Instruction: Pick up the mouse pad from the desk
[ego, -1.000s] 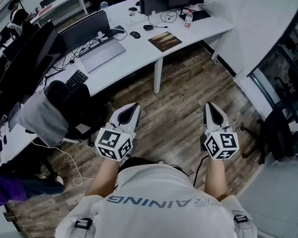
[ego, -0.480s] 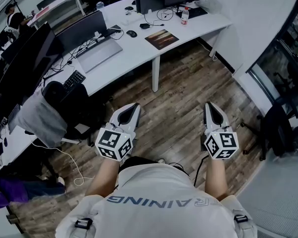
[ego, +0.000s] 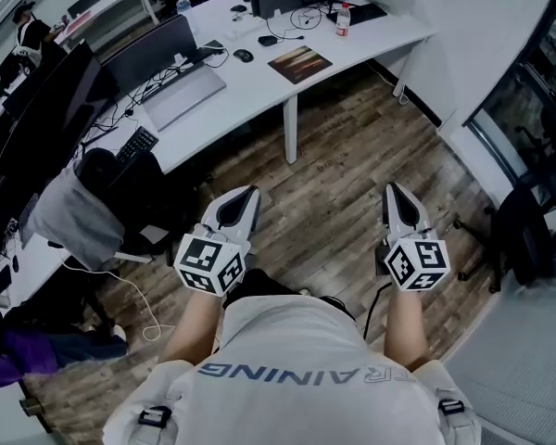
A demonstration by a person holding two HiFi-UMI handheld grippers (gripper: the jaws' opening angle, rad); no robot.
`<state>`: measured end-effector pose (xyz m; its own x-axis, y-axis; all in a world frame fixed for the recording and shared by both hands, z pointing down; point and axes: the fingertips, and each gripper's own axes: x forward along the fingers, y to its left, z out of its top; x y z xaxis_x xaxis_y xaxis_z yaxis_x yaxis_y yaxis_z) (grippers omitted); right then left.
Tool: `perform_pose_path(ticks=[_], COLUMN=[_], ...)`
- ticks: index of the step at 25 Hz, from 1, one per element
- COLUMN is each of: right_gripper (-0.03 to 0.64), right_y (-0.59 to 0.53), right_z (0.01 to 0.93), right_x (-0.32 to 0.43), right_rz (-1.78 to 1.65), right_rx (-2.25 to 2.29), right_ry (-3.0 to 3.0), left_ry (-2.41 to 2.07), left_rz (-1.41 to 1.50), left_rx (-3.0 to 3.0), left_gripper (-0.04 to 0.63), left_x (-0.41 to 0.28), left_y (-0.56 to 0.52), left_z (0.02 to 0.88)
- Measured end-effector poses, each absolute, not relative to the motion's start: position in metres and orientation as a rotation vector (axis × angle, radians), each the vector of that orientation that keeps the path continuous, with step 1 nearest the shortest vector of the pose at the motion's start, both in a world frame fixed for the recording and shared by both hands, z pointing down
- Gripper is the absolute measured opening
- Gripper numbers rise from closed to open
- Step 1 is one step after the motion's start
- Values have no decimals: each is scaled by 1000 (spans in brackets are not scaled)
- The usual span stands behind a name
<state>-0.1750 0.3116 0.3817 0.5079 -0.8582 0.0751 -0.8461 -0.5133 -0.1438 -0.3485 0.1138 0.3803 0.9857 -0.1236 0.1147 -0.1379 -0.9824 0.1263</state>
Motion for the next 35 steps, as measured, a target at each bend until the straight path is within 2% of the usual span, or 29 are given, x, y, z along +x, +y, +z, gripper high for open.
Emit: perform_pose_path(ticks=[9,20,35], right_gripper=[12,12,12], right_y=[317,306,172], right_z=[403,406,388], right_x=[-151,-64,42], right_rz=[-302,-373,-352], right_rx=[-2646,-2743,-2781], right_ry=[1453,1347,1401], left_ry=[-144,-51,-60], left_rz=[223,203,190], left_rx=[2986,2957,2909], left_gripper=[0,0,0], left_x=[-314,-209,-105], left_y=[109,67,-56], left_z=[389,387,389])
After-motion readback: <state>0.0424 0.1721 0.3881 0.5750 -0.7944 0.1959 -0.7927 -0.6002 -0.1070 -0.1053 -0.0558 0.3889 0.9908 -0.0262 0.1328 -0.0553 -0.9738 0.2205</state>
